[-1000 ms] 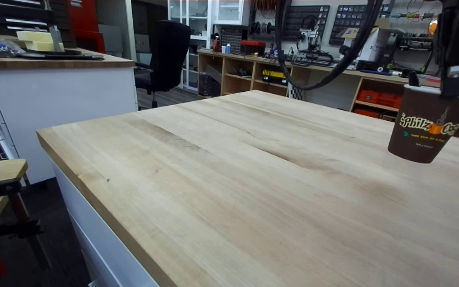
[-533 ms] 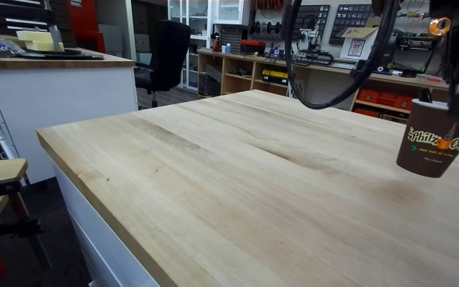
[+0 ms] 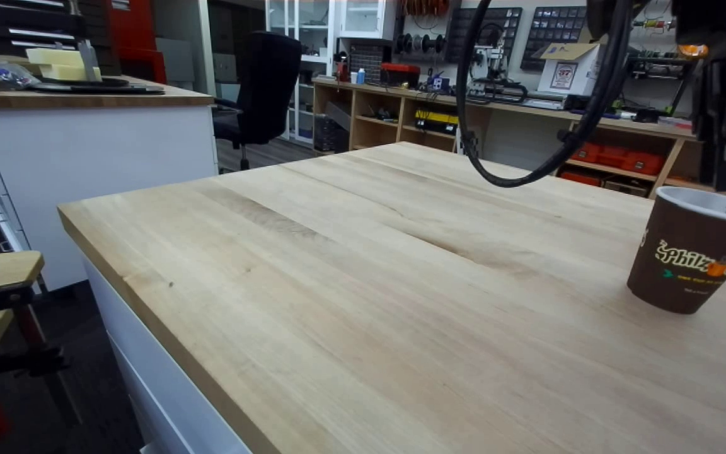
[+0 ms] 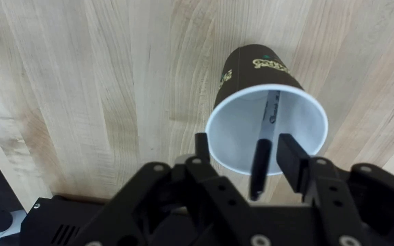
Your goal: Move the plastic cup to the right
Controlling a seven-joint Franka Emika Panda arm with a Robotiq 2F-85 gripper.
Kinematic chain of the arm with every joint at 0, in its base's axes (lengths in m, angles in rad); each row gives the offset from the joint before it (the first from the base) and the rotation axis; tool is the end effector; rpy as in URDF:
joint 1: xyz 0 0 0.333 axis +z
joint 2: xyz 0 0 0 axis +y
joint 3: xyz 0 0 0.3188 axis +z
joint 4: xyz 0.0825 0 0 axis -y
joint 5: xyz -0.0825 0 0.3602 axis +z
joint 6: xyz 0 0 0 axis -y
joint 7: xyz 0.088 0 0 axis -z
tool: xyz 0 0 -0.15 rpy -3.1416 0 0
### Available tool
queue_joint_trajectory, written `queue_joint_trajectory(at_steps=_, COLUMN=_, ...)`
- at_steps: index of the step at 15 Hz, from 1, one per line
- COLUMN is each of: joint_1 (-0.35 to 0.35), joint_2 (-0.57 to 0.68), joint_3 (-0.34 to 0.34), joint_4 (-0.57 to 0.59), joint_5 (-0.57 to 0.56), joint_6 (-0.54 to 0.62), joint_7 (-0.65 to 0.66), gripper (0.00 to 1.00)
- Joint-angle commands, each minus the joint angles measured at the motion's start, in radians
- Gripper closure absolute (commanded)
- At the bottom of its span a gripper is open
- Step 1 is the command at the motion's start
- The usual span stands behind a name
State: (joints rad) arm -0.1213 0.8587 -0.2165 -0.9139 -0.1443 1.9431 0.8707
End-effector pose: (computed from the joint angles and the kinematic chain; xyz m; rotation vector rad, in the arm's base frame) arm 0.7472 -0.2125 0.3669 2.4732 -1.4812 0.3793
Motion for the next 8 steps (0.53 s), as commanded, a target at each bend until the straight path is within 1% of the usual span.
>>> queue_joint_trajectory(at_steps=1, joint_1=-0.007, joint_2=0.014, joint_3=-0.001, joint_4=0.060, joint_5=0.010, joint_6=-0.042, joint_7=0.011, gripper=0.14)
queue_joint_trajectory(at_steps=2, joint_1=0.000, joint_2=0.000, joint_3=0.000, joint_4=0.009, joint_5=0.000, joint_6=-0.001, joint_7=0.000, gripper=0.07)
queue_joint_trajectory(at_steps=3, joint_1=0.000, joint_2=0.000, joint_3=0.000, joint_4=0.010, joint_5=0.000, joint_6=0.001, joint_7=-0.001, gripper=0.26)
queue_joint_trajectory(at_steps=4, joint_1=0.002, joint_2=-0.005, joint_3=0.003, joint_4=0.007, joint_5=0.001, joint_6=-0.010, joint_7=-0.005, gripper=0.00)
queue_joint_trajectory(at_steps=8, joint_1=0.019, joint_2=-0.051, joint_3=0.026, joint_4=-0.029, joint_5=0.009, joint_6=-0.032, joint_7=-0.039, gripper=0.00)
